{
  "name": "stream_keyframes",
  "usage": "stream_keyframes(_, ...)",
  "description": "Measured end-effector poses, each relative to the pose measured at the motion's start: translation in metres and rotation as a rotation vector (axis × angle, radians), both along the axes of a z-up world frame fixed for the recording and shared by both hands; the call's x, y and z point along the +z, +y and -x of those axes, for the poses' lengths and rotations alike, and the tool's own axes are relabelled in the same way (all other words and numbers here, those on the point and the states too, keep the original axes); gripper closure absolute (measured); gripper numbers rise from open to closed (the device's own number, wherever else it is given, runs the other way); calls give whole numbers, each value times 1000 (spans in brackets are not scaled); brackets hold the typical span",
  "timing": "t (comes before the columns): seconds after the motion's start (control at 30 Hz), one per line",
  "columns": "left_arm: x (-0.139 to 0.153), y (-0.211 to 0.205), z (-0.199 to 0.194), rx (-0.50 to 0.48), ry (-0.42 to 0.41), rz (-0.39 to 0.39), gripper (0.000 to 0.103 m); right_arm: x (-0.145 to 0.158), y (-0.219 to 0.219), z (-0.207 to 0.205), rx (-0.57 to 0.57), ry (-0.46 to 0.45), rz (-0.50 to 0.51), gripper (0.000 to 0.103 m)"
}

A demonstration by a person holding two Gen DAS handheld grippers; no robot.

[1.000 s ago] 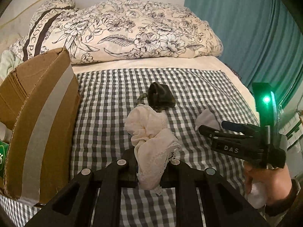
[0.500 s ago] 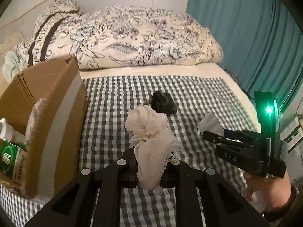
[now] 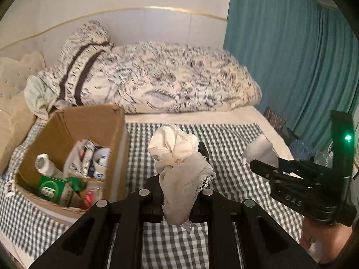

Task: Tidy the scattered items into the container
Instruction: 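Carry the tissue and plush toy over the cardboard box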

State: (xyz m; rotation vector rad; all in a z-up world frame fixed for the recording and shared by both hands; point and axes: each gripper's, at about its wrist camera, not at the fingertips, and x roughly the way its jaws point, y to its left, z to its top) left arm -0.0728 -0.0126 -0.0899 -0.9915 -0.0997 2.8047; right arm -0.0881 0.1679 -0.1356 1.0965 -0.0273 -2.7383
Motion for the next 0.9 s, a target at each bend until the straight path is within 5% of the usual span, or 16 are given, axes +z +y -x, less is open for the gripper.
stream_keyframes(0.43, 48, -49, -47, 75, 98, 2, 89, 68, -55, -58, 74, 152, -13, 62)
stream_keyframes(0.9, 65, -100, -59, 133, 128, 13, 89, 93, -113, -63, 156, 211, -6, 62)
